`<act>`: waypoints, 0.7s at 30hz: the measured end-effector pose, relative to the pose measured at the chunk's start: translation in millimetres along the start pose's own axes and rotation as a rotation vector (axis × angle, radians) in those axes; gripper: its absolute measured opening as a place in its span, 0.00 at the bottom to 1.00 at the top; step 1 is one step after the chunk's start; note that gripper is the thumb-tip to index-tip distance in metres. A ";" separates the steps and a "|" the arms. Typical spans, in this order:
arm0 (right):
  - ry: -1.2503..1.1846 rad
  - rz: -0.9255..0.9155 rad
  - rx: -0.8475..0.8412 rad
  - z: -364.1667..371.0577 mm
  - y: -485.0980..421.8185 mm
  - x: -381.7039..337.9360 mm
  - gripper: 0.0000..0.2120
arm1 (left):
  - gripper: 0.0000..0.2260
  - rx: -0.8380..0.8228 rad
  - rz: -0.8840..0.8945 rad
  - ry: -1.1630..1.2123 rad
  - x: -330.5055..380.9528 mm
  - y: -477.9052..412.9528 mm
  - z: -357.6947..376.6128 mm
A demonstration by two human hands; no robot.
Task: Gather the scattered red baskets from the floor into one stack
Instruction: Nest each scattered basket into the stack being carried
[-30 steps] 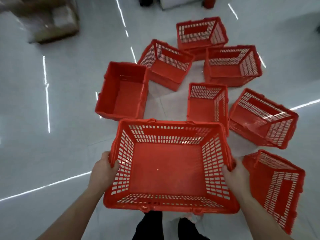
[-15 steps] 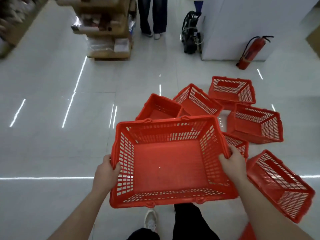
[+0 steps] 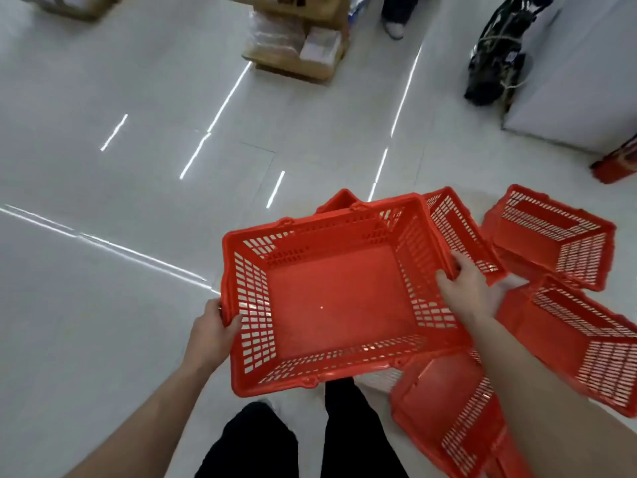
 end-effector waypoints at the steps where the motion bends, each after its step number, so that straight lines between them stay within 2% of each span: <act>1: 0.002 -0.026 -0.018 3.9 -22.5 -2.4 0.24 | 0.17 0.000 -0.024 0.002 2.3 -5.7 10.1; 7: 0.016 -0.216 -0.107 49.4 -131.2 -14.3 0.26 | 0.18 0.047 -0.126 -0.017 -2.5 -49.3 64.3; 12: -0.009 -0.319 -0.131 103.7 -194.4 -14.8 0.23 | 0.17 0.121 -0.168 -0.005 -10.1 -85.5 100.8; 21: 0.050 -0.349 -0.191 168.4 -264.5 1.3 0.23 | 0.14 0.264 -0.198 0.151 -19.7 -140.1 150.9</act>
Point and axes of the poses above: each hand's wrist, its own y-axis away from the middle knuckle, its own z-axis out of the palm, x = y × z, the point moved 1 cm from there along -y, towards the middle knuckle, and after that the axes turned 1 degree about z, right-handed, at the moved point
